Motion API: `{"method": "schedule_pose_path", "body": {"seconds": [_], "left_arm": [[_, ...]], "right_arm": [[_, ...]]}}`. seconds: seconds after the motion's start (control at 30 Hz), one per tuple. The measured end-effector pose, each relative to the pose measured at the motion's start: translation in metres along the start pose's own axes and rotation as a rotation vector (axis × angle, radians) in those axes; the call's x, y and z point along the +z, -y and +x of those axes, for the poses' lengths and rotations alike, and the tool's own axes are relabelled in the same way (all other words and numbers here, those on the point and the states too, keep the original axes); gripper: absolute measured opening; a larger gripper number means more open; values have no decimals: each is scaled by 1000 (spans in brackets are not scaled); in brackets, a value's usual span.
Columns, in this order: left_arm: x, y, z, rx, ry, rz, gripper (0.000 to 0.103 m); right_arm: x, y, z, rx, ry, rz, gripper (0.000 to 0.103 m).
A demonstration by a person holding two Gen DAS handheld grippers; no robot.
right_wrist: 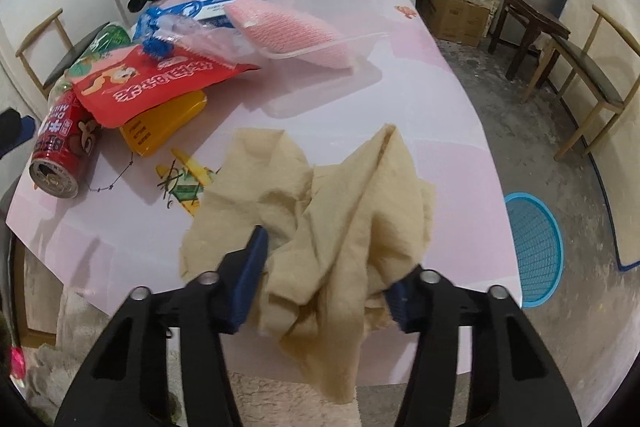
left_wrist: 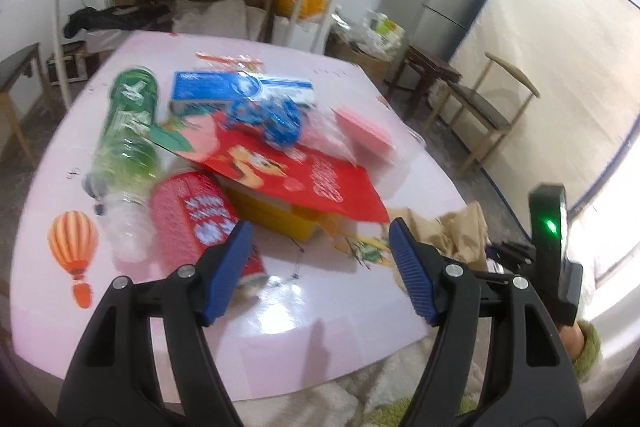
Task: Collect trash
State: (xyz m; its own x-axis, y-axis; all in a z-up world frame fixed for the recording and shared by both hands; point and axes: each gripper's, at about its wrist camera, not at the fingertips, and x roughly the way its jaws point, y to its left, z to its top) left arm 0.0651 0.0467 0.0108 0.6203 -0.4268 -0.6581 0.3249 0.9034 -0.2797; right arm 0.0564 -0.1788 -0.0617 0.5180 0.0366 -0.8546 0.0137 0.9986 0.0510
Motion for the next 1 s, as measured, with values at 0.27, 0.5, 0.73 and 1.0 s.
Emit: {"method": "schedule_pose_path", "body": {"seconds": [0.27,0.5,0.73,1.0], "left_arm": [[13,-8,-14,133,37,-9,67],[23,-14,-15,180,19,-33,80],[34,-28,-24,214,22,-94,89],[45,-46,-29,211,7,-170,94]], "right_arm": [[2,30,0,70,0,107,14],[4,47,-6,141,33,184,11],[13,56,-15,212,93,205,11],[24,61,-9,286,91,196,11]]}}
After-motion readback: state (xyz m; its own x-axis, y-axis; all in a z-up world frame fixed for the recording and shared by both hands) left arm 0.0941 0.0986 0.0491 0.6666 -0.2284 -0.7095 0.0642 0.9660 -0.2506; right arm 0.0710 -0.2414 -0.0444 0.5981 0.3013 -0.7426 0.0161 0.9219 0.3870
